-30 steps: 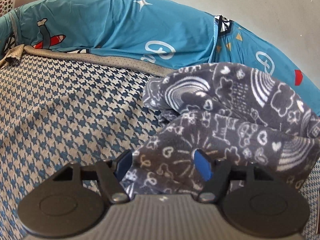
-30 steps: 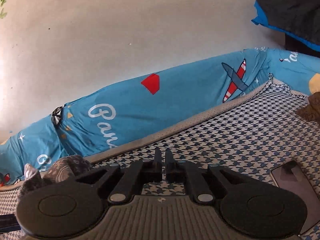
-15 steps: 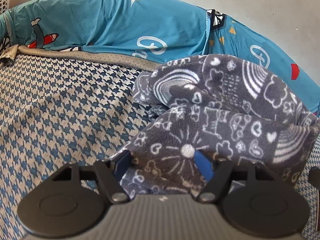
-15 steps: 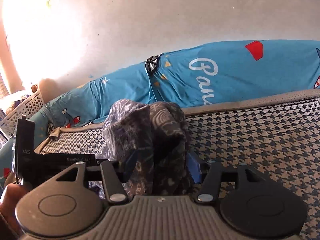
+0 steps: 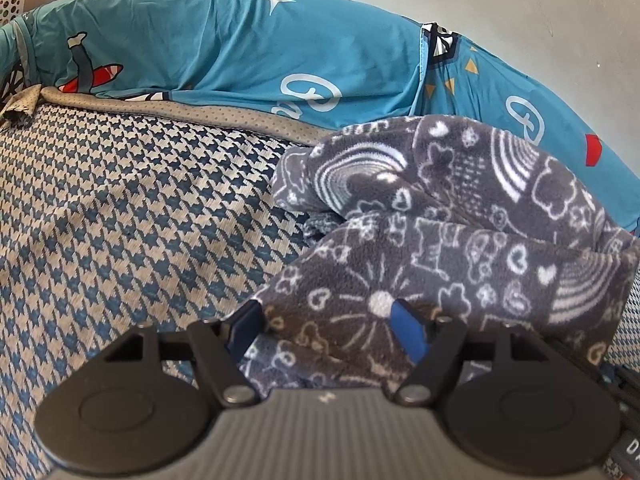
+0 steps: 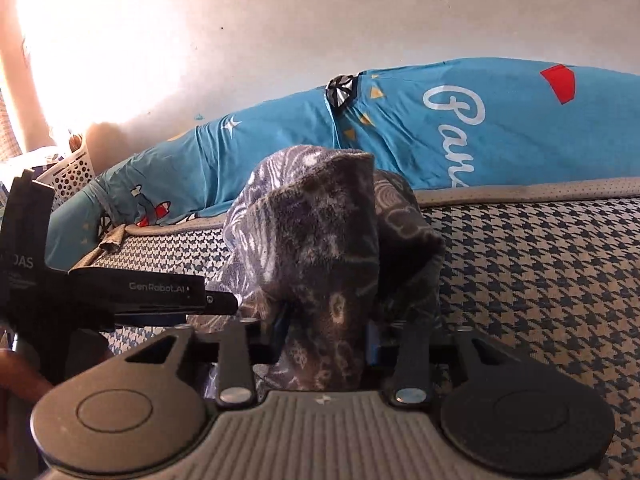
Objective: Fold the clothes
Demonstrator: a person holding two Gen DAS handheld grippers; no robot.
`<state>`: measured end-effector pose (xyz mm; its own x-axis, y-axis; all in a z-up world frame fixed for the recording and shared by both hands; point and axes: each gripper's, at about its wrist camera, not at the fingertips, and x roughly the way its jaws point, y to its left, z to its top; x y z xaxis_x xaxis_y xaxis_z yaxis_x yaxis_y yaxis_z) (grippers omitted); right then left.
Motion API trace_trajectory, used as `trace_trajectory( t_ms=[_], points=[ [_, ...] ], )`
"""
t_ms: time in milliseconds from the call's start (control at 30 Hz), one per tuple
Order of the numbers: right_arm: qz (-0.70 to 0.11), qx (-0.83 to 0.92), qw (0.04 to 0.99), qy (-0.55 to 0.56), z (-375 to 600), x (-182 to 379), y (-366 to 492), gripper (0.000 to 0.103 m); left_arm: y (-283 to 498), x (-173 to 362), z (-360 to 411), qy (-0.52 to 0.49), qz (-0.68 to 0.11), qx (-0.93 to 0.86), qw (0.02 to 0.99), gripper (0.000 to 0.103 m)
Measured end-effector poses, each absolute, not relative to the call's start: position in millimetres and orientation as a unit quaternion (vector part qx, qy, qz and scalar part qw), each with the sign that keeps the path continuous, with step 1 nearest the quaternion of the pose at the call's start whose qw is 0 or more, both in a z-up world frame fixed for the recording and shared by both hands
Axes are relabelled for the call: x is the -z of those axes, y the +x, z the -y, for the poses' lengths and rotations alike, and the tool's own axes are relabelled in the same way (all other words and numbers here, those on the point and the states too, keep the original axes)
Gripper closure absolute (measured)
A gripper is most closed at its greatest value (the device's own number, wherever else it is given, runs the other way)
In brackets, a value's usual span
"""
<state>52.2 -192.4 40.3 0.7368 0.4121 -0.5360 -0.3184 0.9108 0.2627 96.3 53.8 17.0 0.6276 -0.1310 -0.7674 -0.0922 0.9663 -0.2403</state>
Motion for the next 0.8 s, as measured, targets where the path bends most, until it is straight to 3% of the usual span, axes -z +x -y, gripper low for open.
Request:
trace_trajectory(
  t_ms=[233,567,600,700,733,800],
  points=[
    [-0.242,-0.123,0.952,0.142,244.1,-73.4,44.7,0.095,95.6,-25.4,-65.5,-0.145,-0.415,0.001,0.898,0.030],
    [-0.191,0.156,0.953,0.178,342.3,-92.3,40.1,0.096,98.2,-22.6,-57.9,-0.135,-0.422,0.004,0.897,0.028],
    [-0.192,0.181,0.948,0.175,347.6,-91.5,40.1,0.095,98.4,-21.0,-55.4,-0.133,-0.425,0.008,0.895,0.028],
    [-0.189,0.245,0.938,0.157,359.3,-92.3,37.5,0.077,98.7,-17.1,-47.0,-0.124,-0.434,0.015,0.892,0.028],
    [-0.182,0.254,0.938,0.152,361.1,-94.8,35.7,0.066,99.0,-15.8,-44.1,-0.121,-0.437,0.017,0.891,0.028],
    [-0.167,0.245,0.944,0.143,359.9,-99.1,31.4,0.062,98.5,-12.7,-38.1,-0.123,-0.444,0.029,0.887,0.028]
  ],
)
